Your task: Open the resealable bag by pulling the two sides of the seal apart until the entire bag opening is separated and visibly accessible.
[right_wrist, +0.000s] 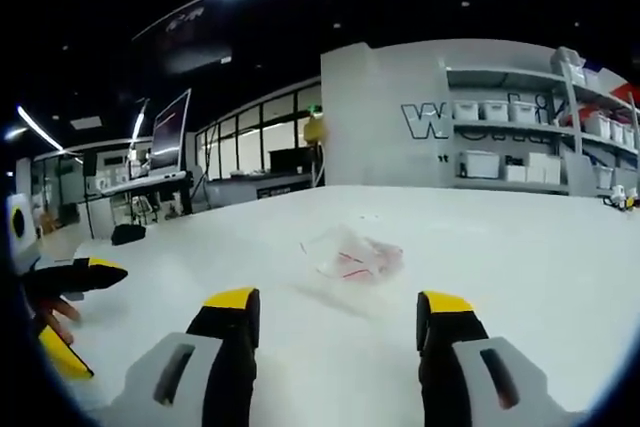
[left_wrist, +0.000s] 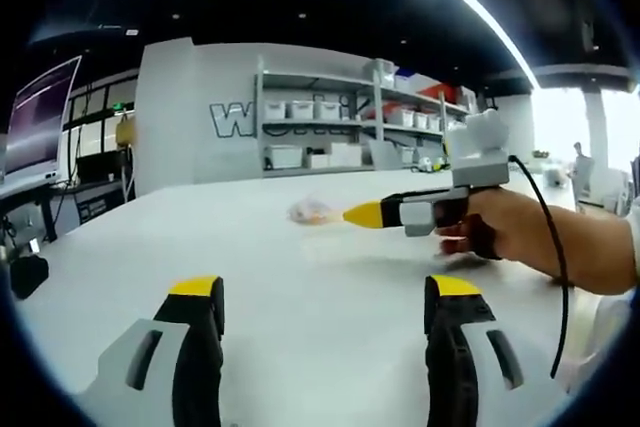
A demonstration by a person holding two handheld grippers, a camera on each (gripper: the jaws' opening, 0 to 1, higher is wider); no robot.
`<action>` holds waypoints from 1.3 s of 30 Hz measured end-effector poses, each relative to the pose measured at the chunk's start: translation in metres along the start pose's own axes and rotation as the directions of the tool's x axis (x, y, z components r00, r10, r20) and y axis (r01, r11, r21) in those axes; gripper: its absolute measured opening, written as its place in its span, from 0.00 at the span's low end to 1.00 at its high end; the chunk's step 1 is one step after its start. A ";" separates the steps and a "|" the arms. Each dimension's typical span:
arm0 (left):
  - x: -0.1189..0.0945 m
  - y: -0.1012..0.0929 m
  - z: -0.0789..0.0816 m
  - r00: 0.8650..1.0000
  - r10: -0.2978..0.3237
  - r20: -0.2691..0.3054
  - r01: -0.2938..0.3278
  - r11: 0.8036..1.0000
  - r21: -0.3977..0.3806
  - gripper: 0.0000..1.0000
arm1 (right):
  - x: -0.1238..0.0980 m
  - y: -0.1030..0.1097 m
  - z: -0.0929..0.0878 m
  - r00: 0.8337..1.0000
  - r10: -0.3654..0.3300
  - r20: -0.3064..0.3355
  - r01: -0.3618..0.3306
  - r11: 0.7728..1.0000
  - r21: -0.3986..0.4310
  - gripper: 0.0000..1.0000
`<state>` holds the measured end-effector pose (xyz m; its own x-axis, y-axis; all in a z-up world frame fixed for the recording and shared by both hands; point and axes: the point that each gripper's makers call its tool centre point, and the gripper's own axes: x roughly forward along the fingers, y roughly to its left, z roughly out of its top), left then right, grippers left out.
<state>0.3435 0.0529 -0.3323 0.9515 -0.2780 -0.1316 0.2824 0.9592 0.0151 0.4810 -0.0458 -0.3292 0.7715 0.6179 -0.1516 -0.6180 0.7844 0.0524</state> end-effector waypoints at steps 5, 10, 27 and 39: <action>0.001 0.001 -0.002 1.000 0.007 -0.014 -0.007 1.000 0.002 0.85 | -0.004 0.000 0.001 1.000 0.003 0.007 -0.003 1.000 0.001 0.63; 0.000 0.000 -0.004 1.000 0.007 -0.023 -0.007 1.000 -0.003 0.85 | -0.007 0.001 0.002 1.000 0.009 0.015 -0.009 1.000 0.004 0.63; 0.001 0.002 -0.005 1.000 0.012 -0.023 -0.013 1.000 -0.013 0.85 | -0.010 0.002 0.000 1.000 0.005 0.017 -0.005 1.000 -0.003 0.60; 0.000 0.002 -0.006 1.000 0.013 -0.027 -0.013 1.000 -0.013 0.84 | -0.019 0.004 0.000 1.000 0.002 0.028 -0.001 1.000 -0.012 0.58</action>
<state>0.3436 0.0555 -0.3379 0.9515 -0.2640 -0.1577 0.2680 0.9634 0.0038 0.4643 -0.0546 -0.3261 0.7743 0.6206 -0.1239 -0.6210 0.7828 0.0404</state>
